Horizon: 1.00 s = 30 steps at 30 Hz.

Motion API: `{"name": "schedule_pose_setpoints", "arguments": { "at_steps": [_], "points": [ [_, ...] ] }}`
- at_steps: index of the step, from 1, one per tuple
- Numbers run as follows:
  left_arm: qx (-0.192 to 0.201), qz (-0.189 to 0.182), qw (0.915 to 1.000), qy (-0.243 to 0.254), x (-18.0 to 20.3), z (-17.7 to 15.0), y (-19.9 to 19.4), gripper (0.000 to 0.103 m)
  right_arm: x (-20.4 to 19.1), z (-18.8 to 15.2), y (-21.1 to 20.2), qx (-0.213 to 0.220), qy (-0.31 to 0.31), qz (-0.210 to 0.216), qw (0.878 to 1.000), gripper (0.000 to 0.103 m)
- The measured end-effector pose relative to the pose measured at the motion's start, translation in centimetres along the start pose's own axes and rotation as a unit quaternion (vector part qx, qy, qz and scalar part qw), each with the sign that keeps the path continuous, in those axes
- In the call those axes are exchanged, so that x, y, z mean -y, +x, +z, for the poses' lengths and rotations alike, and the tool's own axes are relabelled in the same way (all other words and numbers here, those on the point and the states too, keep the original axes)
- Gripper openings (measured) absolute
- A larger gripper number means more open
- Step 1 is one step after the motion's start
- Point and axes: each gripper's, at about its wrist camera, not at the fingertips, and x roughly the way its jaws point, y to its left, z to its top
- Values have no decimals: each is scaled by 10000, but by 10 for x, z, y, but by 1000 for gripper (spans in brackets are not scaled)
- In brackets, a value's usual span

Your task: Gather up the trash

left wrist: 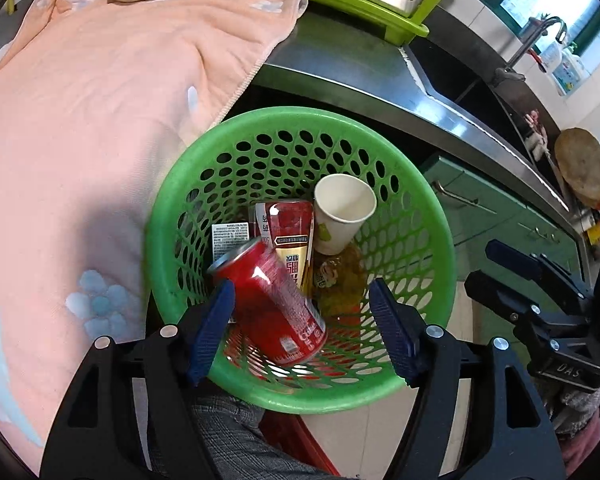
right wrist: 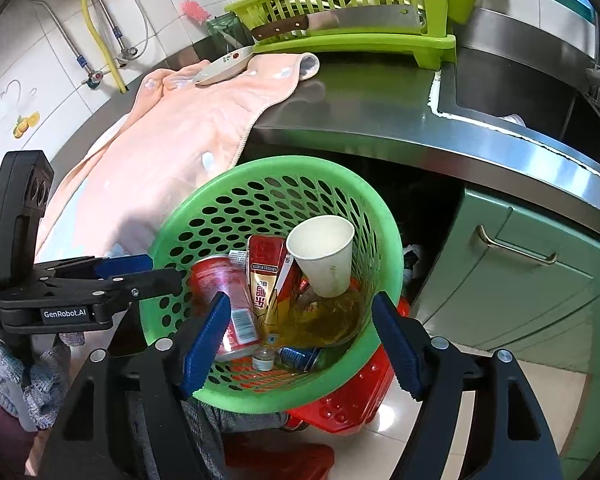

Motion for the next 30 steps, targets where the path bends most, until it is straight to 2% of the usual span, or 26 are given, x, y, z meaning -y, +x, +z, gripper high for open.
{"name": "schedule_pose_setpoints", "arguments": {
  "at_steps": [10,12,17,24,30],
  "points": [
    [366,56,9993,-8,-7,-6,-34,69,-17,-4,-11,123,-123,-16,9998,71],
    [453,102,9989,-18,-10,-8,-42,71,-23,-4,-14,166,-185,-24,9997,75],
    [690,176,9974,-66,-20,-15,-66,71,-40,-5,-21,299,-354,-90,9989,76],
    [1087,436,9931,-80,-34,-28,-101,82,-62,-6,-28,414,-453,-57,9981,81],
    [1378,665,9880,-198,-53,-42,-130,87,-85,-7,-36,550,-605,-47,9966,85]
  ]
}}
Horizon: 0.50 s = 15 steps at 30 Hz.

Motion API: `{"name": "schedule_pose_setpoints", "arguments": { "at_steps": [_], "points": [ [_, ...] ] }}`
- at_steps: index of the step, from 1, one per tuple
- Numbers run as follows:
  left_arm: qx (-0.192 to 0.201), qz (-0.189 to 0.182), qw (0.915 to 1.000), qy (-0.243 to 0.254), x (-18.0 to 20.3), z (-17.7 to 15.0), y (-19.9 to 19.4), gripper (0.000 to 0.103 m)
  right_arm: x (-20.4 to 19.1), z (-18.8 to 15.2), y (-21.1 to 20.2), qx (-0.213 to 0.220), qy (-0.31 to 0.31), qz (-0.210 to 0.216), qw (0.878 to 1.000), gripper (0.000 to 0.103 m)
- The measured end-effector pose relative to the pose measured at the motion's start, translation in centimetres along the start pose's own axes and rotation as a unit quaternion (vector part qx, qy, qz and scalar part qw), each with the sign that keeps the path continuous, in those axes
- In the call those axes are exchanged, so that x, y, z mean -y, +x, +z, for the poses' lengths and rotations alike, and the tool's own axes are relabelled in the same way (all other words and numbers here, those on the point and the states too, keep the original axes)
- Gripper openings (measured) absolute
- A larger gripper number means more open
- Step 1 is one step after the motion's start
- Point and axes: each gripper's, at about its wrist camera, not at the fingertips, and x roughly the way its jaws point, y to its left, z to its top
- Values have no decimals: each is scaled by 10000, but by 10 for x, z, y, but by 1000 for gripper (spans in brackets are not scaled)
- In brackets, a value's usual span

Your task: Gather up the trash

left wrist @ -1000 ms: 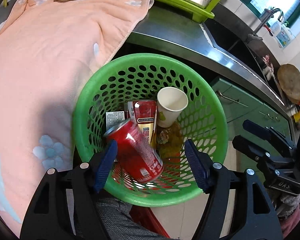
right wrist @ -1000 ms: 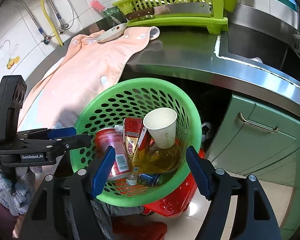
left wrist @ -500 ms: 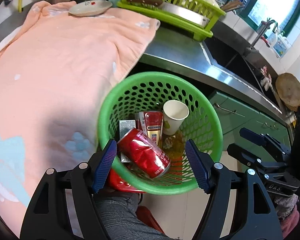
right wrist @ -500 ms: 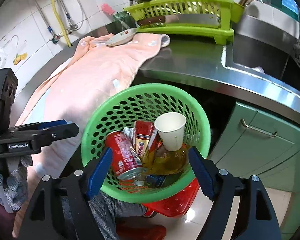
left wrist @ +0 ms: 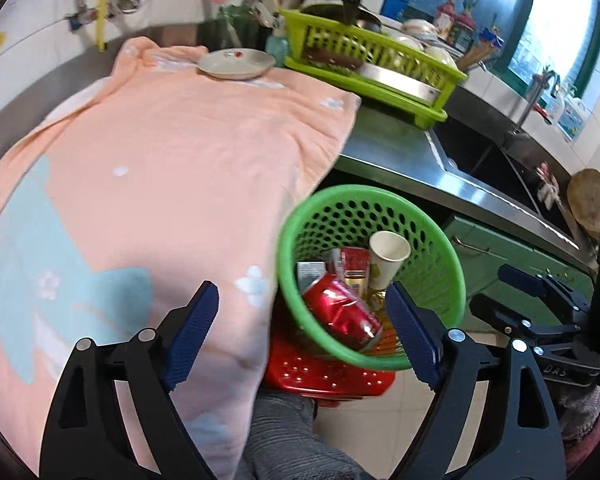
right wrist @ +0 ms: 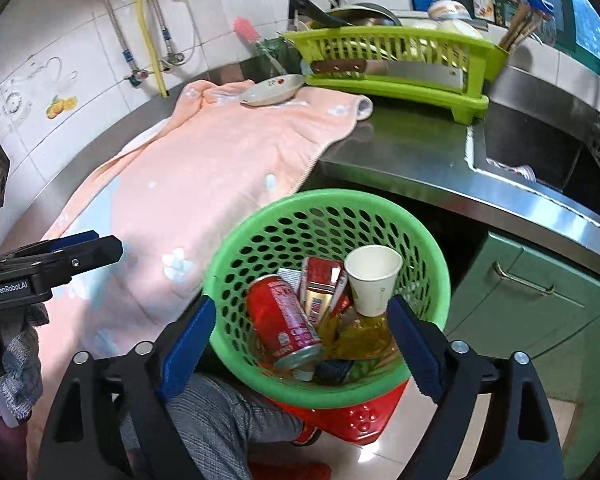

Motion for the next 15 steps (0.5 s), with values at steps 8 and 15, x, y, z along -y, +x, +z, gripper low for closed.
{"name": "schedule_pose_setpoints", "arguments": {
  "at_steps": [8,15],
  "points": [
    [341,289,9988,-189,-32,-9,-33,94,-32,5,-11,210,-240,21,9995,89],
    [580,573,9961,-322,-57,-17,-60,96,-57,12,-16,352,-440,-20,9984,92]
  ]
}}
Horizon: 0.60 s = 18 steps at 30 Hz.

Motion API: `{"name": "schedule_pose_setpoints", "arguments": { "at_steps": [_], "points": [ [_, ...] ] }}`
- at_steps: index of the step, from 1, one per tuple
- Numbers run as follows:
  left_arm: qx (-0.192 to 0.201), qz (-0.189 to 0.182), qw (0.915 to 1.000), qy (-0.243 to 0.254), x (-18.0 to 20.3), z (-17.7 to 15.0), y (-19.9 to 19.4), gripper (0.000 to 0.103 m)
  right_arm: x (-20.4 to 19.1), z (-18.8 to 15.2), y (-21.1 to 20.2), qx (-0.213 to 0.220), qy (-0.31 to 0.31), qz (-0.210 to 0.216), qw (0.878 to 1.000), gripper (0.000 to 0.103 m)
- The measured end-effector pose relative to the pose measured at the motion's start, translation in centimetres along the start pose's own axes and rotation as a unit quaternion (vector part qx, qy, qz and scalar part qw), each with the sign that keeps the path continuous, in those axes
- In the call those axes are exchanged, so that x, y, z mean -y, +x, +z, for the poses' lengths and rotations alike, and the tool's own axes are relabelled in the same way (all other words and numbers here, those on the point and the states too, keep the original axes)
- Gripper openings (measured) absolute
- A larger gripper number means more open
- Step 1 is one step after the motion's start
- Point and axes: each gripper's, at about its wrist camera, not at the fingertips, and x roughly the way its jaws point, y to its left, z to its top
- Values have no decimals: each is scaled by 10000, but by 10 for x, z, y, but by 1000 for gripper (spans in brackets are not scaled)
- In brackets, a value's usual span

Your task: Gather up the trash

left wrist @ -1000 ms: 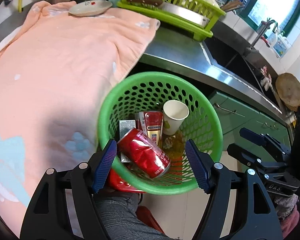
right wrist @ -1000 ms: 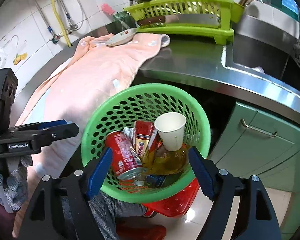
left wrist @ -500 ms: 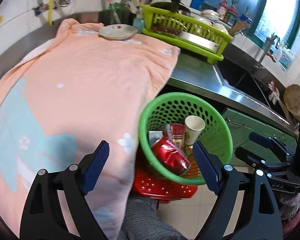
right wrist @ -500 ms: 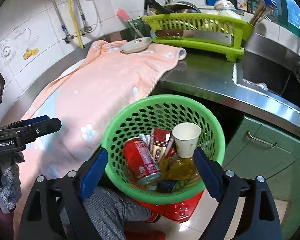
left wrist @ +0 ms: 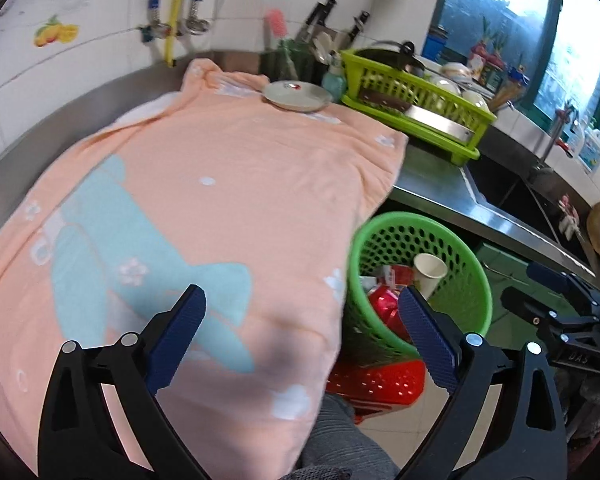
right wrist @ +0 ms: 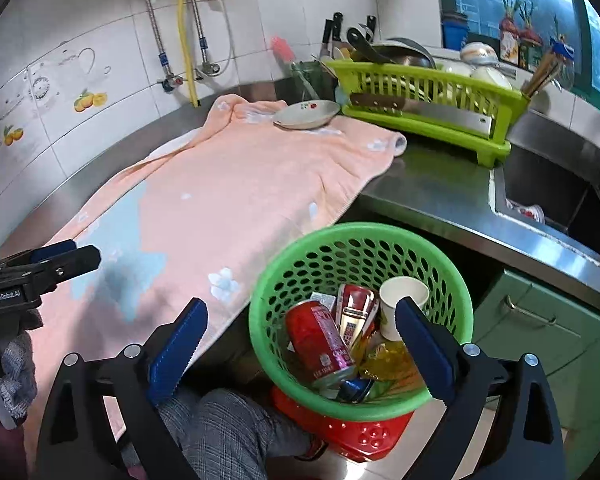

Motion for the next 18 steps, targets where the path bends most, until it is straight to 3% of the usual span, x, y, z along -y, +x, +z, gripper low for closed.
{"name": "schedule_pose_setpoints", "arguments": {
  "at_steps": [11,18],
  "points": [
    [424,673,9968,-29,-35,-7,-36,96,-31,11,0,46,-87,155,9998,92],
    [677,788,9944,-197,-47,-7,-54,96,-44,18,-4,203,-189,144,9995,93]
  ]
}}
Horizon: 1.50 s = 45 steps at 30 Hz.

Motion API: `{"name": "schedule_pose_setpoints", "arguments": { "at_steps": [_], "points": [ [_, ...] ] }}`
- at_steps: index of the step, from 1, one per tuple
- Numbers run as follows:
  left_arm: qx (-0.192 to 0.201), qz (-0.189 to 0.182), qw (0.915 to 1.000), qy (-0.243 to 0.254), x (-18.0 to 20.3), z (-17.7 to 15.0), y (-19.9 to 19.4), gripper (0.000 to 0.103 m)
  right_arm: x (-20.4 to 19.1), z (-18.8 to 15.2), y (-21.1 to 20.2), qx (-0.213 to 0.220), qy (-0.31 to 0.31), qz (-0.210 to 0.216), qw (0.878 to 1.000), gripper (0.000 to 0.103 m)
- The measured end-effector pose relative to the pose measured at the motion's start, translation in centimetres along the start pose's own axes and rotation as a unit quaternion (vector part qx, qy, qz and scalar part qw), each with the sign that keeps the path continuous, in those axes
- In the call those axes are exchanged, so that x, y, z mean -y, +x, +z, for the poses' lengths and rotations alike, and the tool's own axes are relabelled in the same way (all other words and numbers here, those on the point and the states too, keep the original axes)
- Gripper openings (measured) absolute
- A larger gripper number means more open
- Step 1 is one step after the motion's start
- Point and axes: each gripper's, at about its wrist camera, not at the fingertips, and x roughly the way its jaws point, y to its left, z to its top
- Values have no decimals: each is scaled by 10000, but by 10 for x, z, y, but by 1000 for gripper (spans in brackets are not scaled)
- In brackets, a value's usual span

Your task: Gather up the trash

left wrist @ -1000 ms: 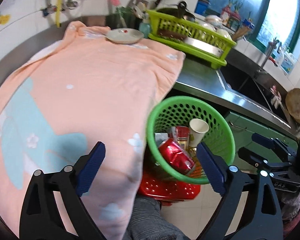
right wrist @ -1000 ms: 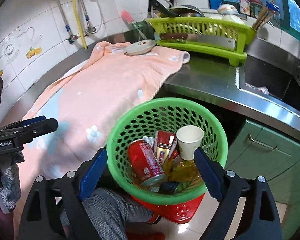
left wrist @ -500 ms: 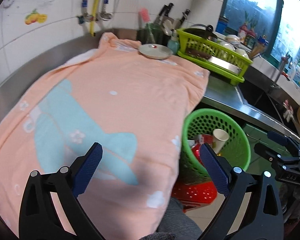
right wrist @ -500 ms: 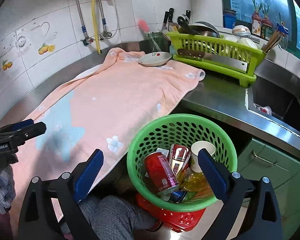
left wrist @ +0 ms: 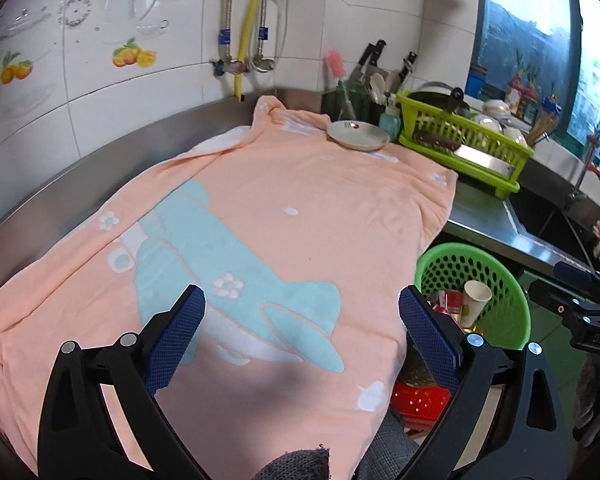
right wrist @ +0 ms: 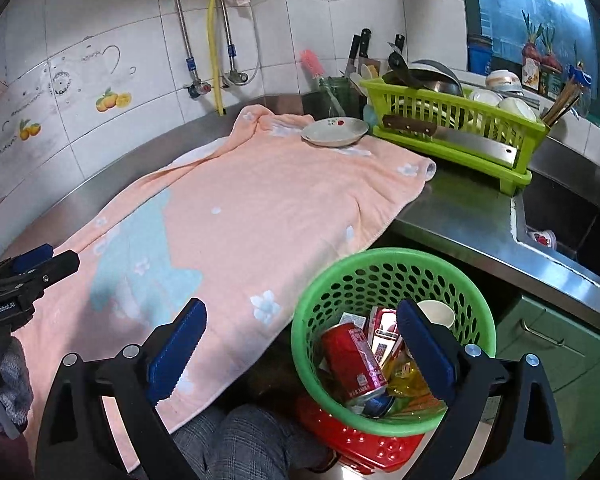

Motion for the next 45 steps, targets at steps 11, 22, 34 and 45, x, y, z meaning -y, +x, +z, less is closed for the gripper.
{"name": "schedule_pose_setpoints", "arguments": {
  "at_steps": [11,22,34,45],
  "points": [
    [81,129,9999,-14,-3,-4,-5,96,-9,-1,-2,62,-41,-47,10000,93],
    [80,128,9999,11,-5,-5,-7,96,-10,-1,-2,72,-14,-60,10000,93],
    [80,154,9998,49,-5,-5,-5,96,-9,-1,-3,60,13,-87,9999,93],
    [63,129,9999,85,-3,-5,-3,96,-9,-2,-2,38,61,-104,9999,93]
  ]
}}
